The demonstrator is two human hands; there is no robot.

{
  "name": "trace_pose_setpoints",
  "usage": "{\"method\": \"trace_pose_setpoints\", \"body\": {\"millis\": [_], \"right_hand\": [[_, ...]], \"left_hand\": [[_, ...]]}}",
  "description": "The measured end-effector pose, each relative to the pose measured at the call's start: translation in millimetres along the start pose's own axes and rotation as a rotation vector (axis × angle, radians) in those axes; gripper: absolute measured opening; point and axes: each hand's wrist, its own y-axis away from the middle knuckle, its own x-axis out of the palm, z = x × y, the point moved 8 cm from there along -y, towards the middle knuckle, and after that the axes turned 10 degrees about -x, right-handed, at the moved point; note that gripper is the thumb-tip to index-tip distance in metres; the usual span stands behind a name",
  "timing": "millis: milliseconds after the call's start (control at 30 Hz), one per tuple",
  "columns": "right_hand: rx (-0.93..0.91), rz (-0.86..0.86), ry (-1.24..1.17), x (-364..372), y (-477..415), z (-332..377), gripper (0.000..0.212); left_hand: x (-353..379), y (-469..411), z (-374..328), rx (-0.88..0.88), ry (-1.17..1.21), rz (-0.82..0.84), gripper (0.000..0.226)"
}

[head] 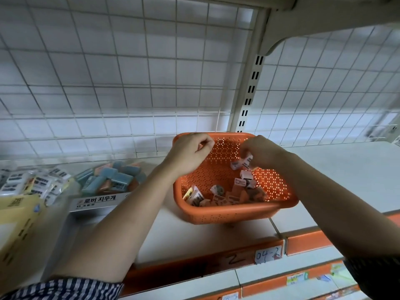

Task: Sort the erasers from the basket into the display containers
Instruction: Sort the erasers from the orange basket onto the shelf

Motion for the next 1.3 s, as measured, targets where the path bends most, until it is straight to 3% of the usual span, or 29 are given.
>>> {"method": "trace_pose_setpoints", "body": {"millis": [167, 300, 600, 767, 967, 1133, 1300], "right_hand": [[0.050, -0.190, -0.258, -24.3, 26.4, -0.7, 0.038], [0.108, -0.307, -0.468, -24.2, 47.0, 7.2, 0.041], [0.163, -0.345, -0.553, -0.4, 55.3, 19.2, 0.010], [0.158, -0.345, -0.525, 1.4, 56.7, 21.4, 0.007], [0.195, -0.483, -0.649, -14.9, 62.7, 17.0, 0.014], [0.153, -0.593, -0.948, -28.7, 65.5, 28.9, 0.011], [0.073, -0.730, -1.211, -44.5, 66.3, 61.0, 0.031]], "left_hand": [[-1.9, 2.7, -0.8, -0.002, -0.054, 0.131, 0.017], [6.8, 12.2, 0.5, -0.033, -0.205, 0.426, 0.012], [47.7, 20.5, 14.5, -0.110, -0.685, 0.834, 0.020], [62.4, 22.9, 18.9, -0.175, -0.741, 0.968, 0.024], [43.5, 17.3, 4.2, -0.129, -0.602, 0.828, 0.025], [-14.0, 16.6, -9.4, -0.114, -0.278, 0.452, 0.018], [-60.5, 47.7, 8.3, -0.173, 0.224, 0.083, 0.016]]}}
